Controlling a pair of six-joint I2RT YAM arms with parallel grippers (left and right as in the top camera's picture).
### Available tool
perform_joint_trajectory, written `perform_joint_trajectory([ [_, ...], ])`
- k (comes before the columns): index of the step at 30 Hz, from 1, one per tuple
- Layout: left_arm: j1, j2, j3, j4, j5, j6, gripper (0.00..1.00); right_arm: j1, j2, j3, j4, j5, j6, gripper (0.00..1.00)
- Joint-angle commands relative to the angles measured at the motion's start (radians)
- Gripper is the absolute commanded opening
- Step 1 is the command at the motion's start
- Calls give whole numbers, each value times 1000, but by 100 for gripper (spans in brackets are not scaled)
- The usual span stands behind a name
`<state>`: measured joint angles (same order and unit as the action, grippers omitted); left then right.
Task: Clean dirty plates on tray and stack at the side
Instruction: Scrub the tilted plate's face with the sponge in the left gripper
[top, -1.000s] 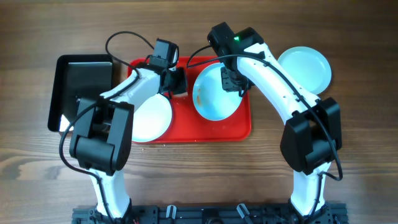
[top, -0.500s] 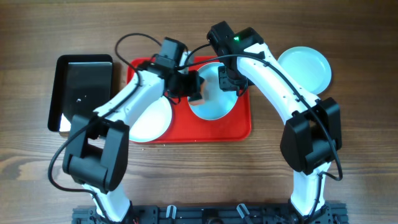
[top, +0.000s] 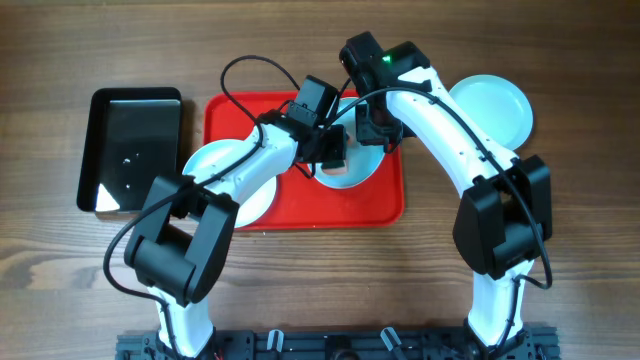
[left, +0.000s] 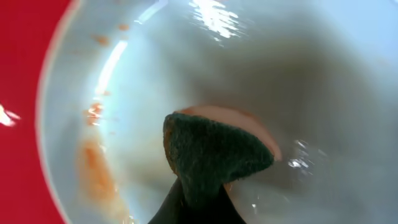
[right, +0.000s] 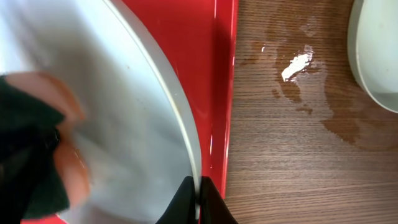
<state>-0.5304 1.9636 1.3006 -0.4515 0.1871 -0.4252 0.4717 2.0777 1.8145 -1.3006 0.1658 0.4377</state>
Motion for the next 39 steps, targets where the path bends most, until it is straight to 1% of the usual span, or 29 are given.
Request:
perform_joint_trajectory([
  [1,-13,38,-27,51,-129,-13,4,18,-7,3,2,-56,-16,4],
  [4,-13,62,-50,90,-138,-62,4,18,-7,-3,2,-56,-16,4],
  [9,-13,127,-87,169,-237,-62,4,18,-7,-48,3,-73,-25,4],
  [14,-5,143,-88,205,-393,-62,4,18,-7,-76,8,-192,-141,4],
  [19,4,142,-88,258,-410,-51,4,18,-7,-76,10,-216,-167,4],
  [21,5,142,-88,262,-415,-51,4,18,-6,-78,40,-206,-165,4],
  [23,5,142,-88,266,-457,-51,4,18,-6,-103,100,-204,-163,5],
  [25,6,142,-88,283,-499,-51,4,18,-5,-146,160,-192,-127,4],
  [30,10,143,-88,372,-513,-51,4,18,-5,-351,400,-198,-5,4],
  [33,10,143,-88,419,-513,-51,4,18,-5,-449,507,-277,10,4],
  [37,10,144,-88,450,-510,-51,4,18,0,-513,541,-299,10,4],
  [39,10,144,-88,489,-510,-41,4,18,0,-517,502,-303,10,4],
])
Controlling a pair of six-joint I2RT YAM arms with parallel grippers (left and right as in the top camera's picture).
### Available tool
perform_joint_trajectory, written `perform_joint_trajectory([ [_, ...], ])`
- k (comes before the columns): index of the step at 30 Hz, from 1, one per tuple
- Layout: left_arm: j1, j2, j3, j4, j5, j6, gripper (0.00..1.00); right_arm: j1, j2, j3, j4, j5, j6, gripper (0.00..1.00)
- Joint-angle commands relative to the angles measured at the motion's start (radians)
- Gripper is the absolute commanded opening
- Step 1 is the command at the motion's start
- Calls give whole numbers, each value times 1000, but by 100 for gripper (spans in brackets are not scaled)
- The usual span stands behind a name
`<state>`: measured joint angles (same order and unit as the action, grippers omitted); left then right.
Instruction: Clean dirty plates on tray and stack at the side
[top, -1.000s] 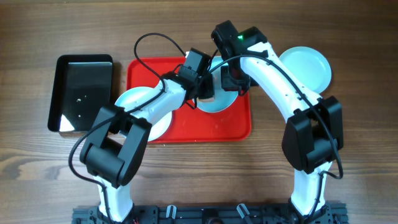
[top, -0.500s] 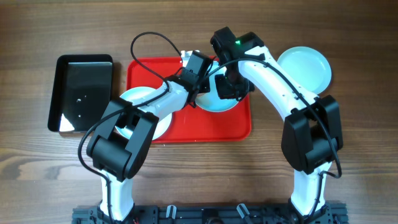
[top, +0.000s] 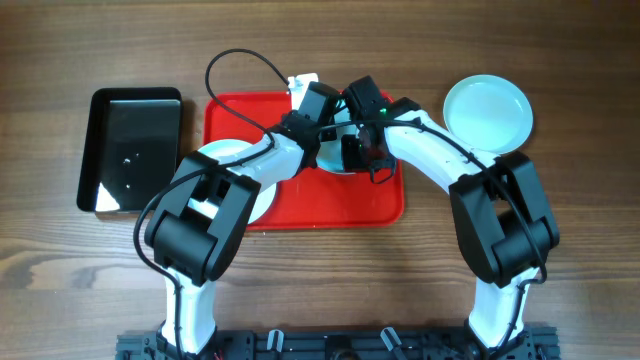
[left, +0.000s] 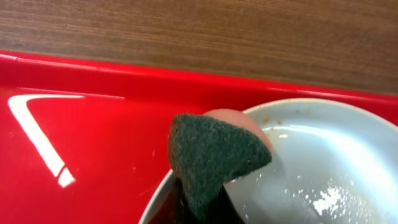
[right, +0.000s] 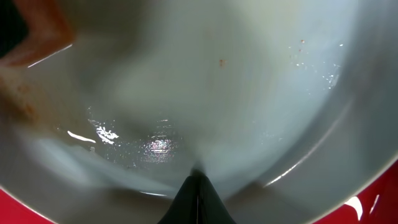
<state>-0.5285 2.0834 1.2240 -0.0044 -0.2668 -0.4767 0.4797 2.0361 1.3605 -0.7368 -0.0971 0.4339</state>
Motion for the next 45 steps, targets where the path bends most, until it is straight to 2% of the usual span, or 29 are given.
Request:
perform_joint_trajectory([
  [1,8,24,-11,67,-56,32,4,10,42,-63,-83,-39,12,4],
  [6,9,24,-11,147,-15,54,4,10,42,-71,-147,-40,10,4],
  [10,8,24,-11,172,211,54,4,11,42,-105,-127,-40,11,4],
  [16,2,24,-11,77,433,50,4,11,42,-106,-116,-43,11,4],
  [22,2,24,-11,-27,585,51,4,11,42,-106,-112,-43,11,4],
  [25,3,18,-11,-39,737,107,4,11,42,-106,-105,-42,10,4],
  [30,6,-37,-11,-63,750,107,4,11,42,-106,-105,-42,10,4],
  [34,42,-78,-11,-130,621,102,4,11,42,-106,-104,-42,11,4],
  [36,69,-87,-11,-178,614,102,4,11,42,-102,-100,-43,11,6],
  [39,122,-101,-11,-245,614,103,4,11,41,-71,-110,-43,11,15],
  [42,177,-134,-11,-310,618,103,4,11,33,-6,-152,-43,3,43],
  [45,209,-179,-11,-366,617,103,4,5,-8,39,-176,-42,-13,77],
])
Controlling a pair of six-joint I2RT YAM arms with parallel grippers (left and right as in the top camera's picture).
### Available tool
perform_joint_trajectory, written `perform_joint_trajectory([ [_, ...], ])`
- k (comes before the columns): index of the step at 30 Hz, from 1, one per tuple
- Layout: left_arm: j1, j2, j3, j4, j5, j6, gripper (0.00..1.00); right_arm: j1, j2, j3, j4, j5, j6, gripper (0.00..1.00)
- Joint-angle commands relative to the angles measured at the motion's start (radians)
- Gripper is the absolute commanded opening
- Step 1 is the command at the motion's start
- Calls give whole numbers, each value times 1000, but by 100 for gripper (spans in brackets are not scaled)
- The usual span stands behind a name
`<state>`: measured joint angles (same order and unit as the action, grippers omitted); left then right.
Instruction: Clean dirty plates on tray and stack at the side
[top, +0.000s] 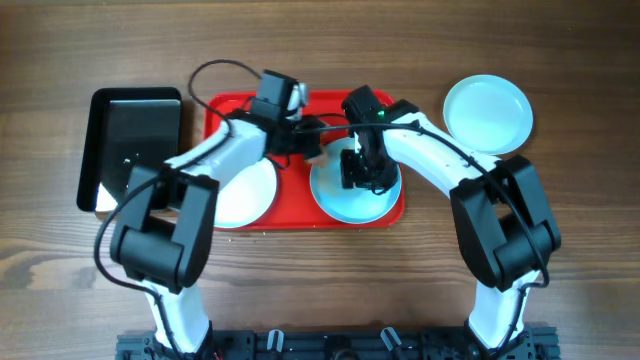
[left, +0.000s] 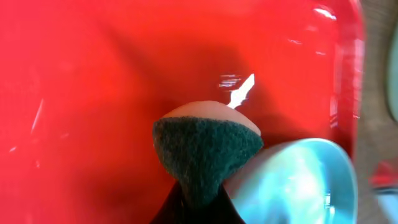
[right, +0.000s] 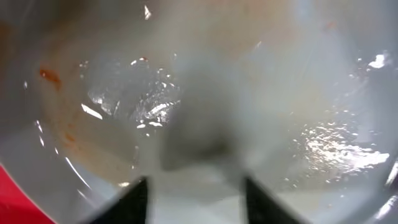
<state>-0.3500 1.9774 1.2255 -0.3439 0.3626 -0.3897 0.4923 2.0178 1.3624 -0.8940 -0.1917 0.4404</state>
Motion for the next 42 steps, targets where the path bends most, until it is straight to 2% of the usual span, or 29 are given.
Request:
perform_joint_trajectory([
  [1,38,-90,-13,-43,-12,20,4,-13,-7,48,-25,53,-21,79],
  [3,43,-119,-13,-77,-13,20,4,-34,-40,69,-45,57,-23,84],
  [6,40,-144,-13,-130,-12,20,4,-91,-79,80,-68,60,-74,84],
  [7,38,-145,-13,-143,-12,19,4,-116,-84,80,-74,58,-105,81],
  [8,35,-145,-13,-158,-10,19,4,-140,-84,79,-80,57,-143,73],
  [9,30,-145,-13,-173,-3,19,4,-165,-83,79,-85,56,-185,60],
  [12,3,-145,-13,-198,29,20,4,-216,-82,76,-82,61,-255,56],
  [14,-33,-145,-13,-199,46,19,4,-241,-77,71,-63,64,-257,49],
  [17,-123,-145,-13,-195,48,15,4,-254,-77,32,-11,60,-255,34],
  [19,-172,-145,-14,-180,22,6,4,-253,-77,12,11,27,-254,34],
  [22,-233,-143,-15,-150,-130,-84,4,-252,-77,-26,41,6,-253,35],
  [24,-242,-138,-15,-129,-136,-90,4,-251,-76,-50,54,6,-253,34],
  [31,-244,-77,-15,-71,-137,-90,4,-250,-76,-107,83,-69,-232,21],
  [33,-244,-71,-15,-63,-137,-90,4,-250,-76,-126,90,-69,-227,13],
  [37,-244,-69,-15,-39,-137,-90,4,-246,-76,-147,98,-72,-201,5],
  [42,-244,-52,-15,-5,-136,-90,4,-234,-76,-147,99,-98,-175,4],
])
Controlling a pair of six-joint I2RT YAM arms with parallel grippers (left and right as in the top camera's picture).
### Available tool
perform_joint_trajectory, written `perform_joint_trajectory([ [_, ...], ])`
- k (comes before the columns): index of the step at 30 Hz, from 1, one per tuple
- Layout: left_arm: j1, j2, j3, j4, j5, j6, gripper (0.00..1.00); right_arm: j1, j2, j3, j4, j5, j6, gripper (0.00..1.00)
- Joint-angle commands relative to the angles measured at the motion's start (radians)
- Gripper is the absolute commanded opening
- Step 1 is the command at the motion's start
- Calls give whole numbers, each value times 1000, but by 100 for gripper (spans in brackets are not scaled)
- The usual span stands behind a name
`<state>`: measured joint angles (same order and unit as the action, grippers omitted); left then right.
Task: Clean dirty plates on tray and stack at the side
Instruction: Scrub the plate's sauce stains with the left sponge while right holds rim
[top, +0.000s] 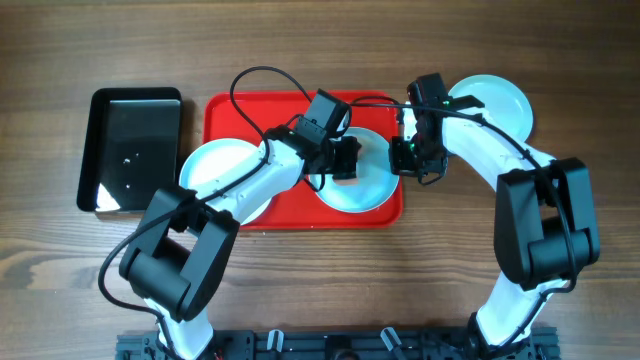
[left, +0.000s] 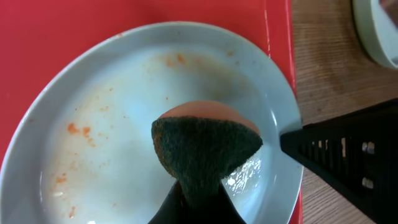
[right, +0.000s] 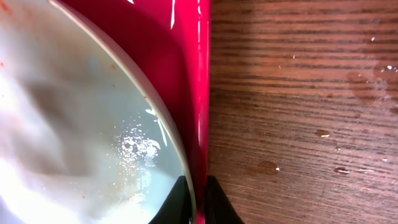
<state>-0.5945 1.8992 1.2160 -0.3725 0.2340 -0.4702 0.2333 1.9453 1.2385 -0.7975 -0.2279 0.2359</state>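
A pale blue dirty plate (left: 124, 124) with orange smears lies in the right half of the red tray (top: 230, 110). My left gripper (left: 199, 186) is shut on a green-and-orange sponge (left: 205, 146), held over the plate's middle. In the overhead view this left gripper (top: 345, 162) sits above the plate (top: 365, 195). My right gripper (right: 198, 186) stands at the plate's right rim (right: 168, 137), its fingers closed around the rim and the tray's wall (right: 202, 93). A second plate (top: 222, 175) lies at the tray's left edge.
One clean plate (top: 492, 110) rests on the wooden table right of the tray. A black basin (top: 130, 150) of water stands to the tray's left. Water drops (right: 323, 134) wet the wood beside the tray. Both arms cross over the tray's back.
My left gripper has moved with the sponge from bare red tray at the back to over the plate's middle. My right gripper, open above the plate's inside, is now shut at its right rim.
The sponge lay on the plate while my right gripper pinched its rim by the tray's right wall. Then the plate was at the tray's back with the sponge at its edge. Then the right gripper stood open over it, sponge off it. Now both are back on the plate.
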Motion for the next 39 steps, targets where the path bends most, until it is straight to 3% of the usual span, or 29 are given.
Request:
perform_joint_trajectory([
  [1,0,29,-5,35,-7,-10,4,26,-3,-23,4,-75,29,4],
  [6,1,35,-5,105,-8,-10,4,26,-4,-11,-19,-148,25,5],
  [9,1,35,-5,111,-8,-10,4,26,-5,27,-65,-146,26,11],
  [15,1,35,-5,107,-8,-10,4,25,-5,127,-168,-121,27,36],
  [20,1,35,-5,103,-8,-9,4,27,-5,136,-182,-124,26,31],
  [22,1,35,-5,101,-8,-9,4,28,-5,125,-182,-66,29,36],
  [31,1,35,-5,88,-8,-9,4,28,-4,10,-58,-58,30,34],
  [33,1,35,-5,88,-8,-9,4,28,-4,4,-48,-62,30,24],
  [36,1,35,-5,88,-8,-10,4,28,-4,4,-45,-66,37,19],
  [39,1,35,-5,88,-8,-9,4,28,-4,16,-61,-65,56,22],
])
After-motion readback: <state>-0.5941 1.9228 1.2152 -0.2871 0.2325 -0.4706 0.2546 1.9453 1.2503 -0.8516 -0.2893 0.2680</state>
